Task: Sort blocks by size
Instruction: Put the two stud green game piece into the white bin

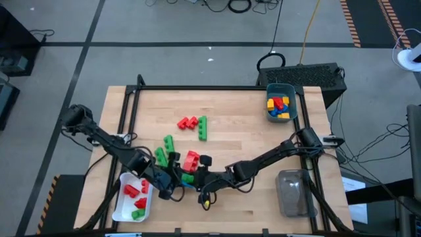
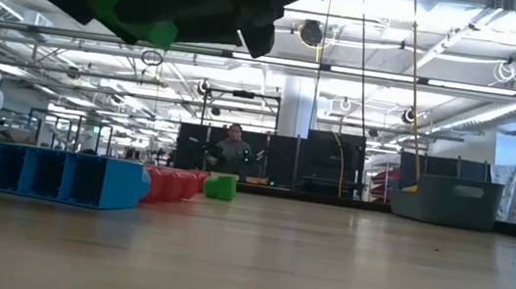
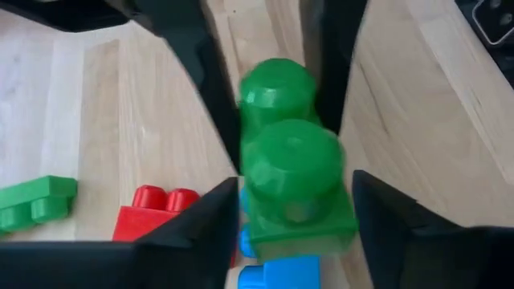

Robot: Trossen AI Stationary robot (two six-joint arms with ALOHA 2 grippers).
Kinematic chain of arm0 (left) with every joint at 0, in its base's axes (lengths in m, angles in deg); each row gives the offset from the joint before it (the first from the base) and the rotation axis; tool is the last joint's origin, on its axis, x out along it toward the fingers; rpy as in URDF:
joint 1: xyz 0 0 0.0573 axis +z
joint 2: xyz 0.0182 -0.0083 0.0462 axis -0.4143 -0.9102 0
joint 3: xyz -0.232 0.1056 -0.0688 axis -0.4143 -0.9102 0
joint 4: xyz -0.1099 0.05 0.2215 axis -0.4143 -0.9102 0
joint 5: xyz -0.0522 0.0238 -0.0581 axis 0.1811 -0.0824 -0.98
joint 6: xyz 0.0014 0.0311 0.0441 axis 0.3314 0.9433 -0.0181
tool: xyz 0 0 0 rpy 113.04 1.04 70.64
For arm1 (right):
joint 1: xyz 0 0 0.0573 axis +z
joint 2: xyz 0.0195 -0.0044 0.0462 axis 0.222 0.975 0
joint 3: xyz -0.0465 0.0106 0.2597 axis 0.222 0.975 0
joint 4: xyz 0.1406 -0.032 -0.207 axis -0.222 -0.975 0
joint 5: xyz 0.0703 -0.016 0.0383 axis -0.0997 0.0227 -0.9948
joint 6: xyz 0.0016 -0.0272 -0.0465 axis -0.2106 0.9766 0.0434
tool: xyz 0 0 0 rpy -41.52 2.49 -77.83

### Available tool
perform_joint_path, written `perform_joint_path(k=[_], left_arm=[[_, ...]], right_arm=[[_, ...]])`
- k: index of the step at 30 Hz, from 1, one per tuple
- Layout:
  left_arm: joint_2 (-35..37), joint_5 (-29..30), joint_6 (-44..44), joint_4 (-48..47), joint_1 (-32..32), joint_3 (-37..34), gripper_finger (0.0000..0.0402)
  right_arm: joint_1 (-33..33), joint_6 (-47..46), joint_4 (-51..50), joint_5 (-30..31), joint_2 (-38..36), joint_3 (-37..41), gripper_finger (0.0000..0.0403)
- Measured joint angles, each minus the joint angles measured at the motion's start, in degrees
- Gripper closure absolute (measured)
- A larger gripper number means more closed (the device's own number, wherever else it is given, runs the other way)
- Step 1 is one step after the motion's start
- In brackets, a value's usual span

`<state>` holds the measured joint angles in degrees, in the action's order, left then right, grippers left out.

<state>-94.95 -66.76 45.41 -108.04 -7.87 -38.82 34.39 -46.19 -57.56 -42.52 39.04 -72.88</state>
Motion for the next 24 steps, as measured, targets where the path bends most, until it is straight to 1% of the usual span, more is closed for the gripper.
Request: perform_joint_path(k=[4,8,15,19,24], left_arm=[[0.0,-1.05,-0.01,-0.04,0.84,-0.01,0.027],[0.01,-2.11,-0.33,-0.34,1.76,-0.01,0.0302],[0.04,-2.64,-0.27,-0.35,2.34,-0.03,0.031],[0.2,-3.04,-1.09,-1.03,2.34,-0.03,0.0311],[2.5,-3.33,-4.22,-4.91,2.28,-0.03,0.0311]], right_arm=[[-0.02,0.01,-0.06,0.02,0.0,0.0,0.0273],[-0.02,-0.57,-0.53,0.4,0.0,0.0,0.0273],[-0.04,-0.23,-0.93,0.31,0.0,0.0,0.0268],[-0.04,0.69,-0.93,0.07,0.0,0.0,0.0244],[-0.09,0.75,-3.48,0.09,0.0,0.0,0.0212]])
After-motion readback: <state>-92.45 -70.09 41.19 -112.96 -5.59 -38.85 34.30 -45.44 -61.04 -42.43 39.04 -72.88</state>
